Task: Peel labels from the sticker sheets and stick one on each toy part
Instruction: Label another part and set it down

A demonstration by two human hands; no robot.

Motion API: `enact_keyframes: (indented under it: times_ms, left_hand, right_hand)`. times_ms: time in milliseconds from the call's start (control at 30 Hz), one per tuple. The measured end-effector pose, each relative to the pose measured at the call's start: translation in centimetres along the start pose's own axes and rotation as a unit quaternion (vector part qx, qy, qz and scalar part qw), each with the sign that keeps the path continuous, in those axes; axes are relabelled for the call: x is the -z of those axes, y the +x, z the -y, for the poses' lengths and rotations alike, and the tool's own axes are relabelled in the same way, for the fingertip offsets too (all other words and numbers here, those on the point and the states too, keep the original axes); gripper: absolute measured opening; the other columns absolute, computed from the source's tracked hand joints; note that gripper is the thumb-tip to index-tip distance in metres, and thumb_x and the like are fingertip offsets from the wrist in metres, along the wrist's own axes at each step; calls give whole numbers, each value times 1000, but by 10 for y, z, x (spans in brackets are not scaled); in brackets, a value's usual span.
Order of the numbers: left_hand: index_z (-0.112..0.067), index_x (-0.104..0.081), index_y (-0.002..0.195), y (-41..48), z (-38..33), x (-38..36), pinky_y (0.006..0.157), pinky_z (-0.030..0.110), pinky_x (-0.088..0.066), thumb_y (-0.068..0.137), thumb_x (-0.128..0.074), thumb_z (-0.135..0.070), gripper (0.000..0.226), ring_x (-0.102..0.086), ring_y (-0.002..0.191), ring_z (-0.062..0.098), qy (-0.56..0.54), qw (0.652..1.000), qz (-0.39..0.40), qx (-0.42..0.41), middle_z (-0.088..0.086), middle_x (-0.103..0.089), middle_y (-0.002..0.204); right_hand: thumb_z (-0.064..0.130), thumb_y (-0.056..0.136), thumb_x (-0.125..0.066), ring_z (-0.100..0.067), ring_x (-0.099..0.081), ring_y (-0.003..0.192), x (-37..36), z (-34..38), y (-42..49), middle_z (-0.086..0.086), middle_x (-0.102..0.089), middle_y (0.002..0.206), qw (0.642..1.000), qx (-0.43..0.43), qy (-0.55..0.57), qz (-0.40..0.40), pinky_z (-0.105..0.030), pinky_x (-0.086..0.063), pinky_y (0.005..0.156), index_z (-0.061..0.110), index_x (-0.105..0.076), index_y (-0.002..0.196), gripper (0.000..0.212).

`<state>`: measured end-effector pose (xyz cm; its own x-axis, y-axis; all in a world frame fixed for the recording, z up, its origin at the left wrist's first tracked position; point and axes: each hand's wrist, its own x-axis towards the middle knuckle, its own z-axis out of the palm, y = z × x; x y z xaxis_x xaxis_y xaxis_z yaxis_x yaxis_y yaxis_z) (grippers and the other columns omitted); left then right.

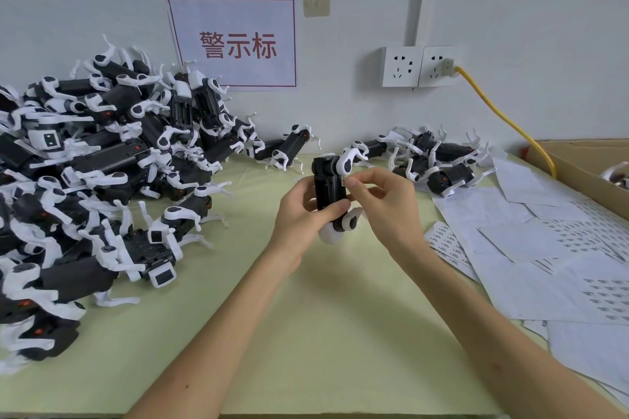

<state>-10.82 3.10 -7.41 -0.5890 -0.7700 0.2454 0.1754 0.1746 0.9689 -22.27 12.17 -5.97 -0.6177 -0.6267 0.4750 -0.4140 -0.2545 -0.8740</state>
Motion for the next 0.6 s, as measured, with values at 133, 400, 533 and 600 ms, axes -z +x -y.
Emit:
enact_keyframes:
  times_ms: [133,400,533,600]
  left_hand:
    - [-16,-67,110,1,2,-1,91,28,-55,83,-84,-10,33,-70,106,17,17,1000,-10,-12,0,-75,110]
    - [-19,-65,104,2,5,-3,75,12,-49,80,-87,-12,33,-67,89,-3,37,999,-19,-24,-8,-73,101]
    - [-19,-65,104,3,6,-2,74,11,-50,80,-87,-12,34,-67,87,-4,42,999,-21,-27,-8,-73,101]
    - [-18,-64,104,4,7,-2,76,12,-51,79,-87,-12,34,-67,88,-4,45,998,-22,-27,-8,-73,101]
  right_hand:
    - [20,94,-70,-16,-72,69,0,-1,-1,13,-75,83,1000,0,-10,-4,-19,-50,57,25,-72,80,14]
    - [17,93,-70,-9,-69,64,-1,-2,-2,16,-74,81,1000,-1,-18,-16,-14,-46,55,21,-71,80,14]
    - [17,93,-70,-9,-70,65,-2,-2,-2,16,-74,80,1000,5,-21,-16,-14,-46,55,24,-71,80,15]
    - [17,93,-70,-9,-69,63,-2,-3,-2,16,-74,79,1000,8,-20,-16,-14,-47,54,25,-71,79,16]
